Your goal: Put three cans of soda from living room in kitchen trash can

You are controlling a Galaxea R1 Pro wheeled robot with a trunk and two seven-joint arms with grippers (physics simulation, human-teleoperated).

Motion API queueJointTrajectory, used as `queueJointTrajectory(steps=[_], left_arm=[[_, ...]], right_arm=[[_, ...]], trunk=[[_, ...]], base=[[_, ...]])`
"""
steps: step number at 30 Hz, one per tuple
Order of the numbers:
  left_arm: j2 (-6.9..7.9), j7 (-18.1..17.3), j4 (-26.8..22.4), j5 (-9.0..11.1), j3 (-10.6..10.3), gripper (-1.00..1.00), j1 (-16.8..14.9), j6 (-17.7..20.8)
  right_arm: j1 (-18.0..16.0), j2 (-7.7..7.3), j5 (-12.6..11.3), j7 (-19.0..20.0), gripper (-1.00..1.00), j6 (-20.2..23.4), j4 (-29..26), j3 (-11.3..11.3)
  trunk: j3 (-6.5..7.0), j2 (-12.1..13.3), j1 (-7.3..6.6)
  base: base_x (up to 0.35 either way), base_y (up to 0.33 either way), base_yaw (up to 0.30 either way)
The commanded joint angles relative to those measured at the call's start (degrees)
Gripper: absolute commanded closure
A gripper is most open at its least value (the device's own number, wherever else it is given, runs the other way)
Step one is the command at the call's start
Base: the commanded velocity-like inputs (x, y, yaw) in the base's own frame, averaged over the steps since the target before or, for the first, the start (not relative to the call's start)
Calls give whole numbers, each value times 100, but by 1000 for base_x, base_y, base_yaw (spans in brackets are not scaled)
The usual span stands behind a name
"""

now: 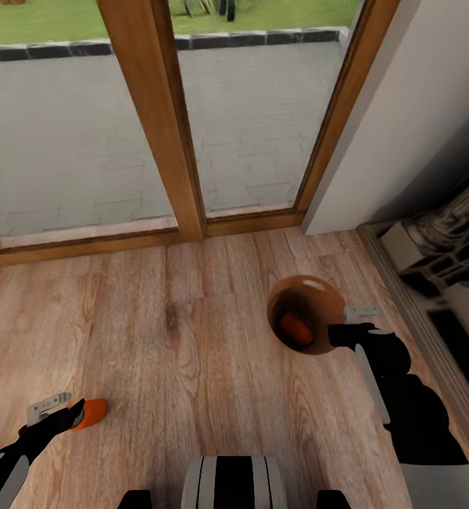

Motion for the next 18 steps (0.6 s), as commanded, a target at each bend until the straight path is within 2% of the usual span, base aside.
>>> queueJointTrajectory(steps=[1,18], left_arm=[[0,0,-1,0,1,-100,0,0],[0,3,5,0,2,-100,-1,0]], right_arm=[[-14,0,-32,-2,100,-2,-1,2],[-61,0,-31,-2,100,-9,-5,1]], trunk=[[0,0,0],[-5,0,0]], base=[[0,0,0],[0,0,0]])
